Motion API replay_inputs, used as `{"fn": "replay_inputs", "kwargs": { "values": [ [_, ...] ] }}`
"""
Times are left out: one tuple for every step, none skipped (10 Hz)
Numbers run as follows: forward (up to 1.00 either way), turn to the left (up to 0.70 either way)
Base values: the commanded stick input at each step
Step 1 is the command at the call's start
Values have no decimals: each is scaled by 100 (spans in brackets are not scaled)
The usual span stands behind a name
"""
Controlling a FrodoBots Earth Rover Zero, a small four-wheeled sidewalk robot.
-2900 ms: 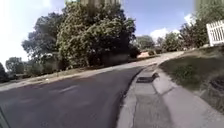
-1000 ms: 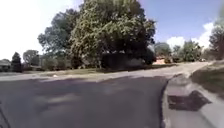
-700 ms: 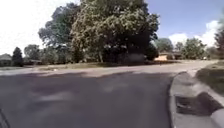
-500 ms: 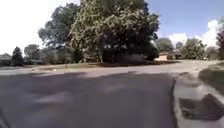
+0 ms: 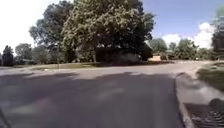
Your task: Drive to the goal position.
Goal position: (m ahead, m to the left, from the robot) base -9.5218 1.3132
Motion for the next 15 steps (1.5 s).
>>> {"fn": "replay_inputs", "kwargs": {
  "values": [
    [70,0],
    [70,0],
    [70,0],
    [70,0],
    [70,0],
    [70,0],
    [70,0],
    [70,0],
    [70,0],
    [70,0],
    [70,-10],
    [70,-26],
    [70,-35],
    [70,-35],
    [70,-26]
  ]
}}
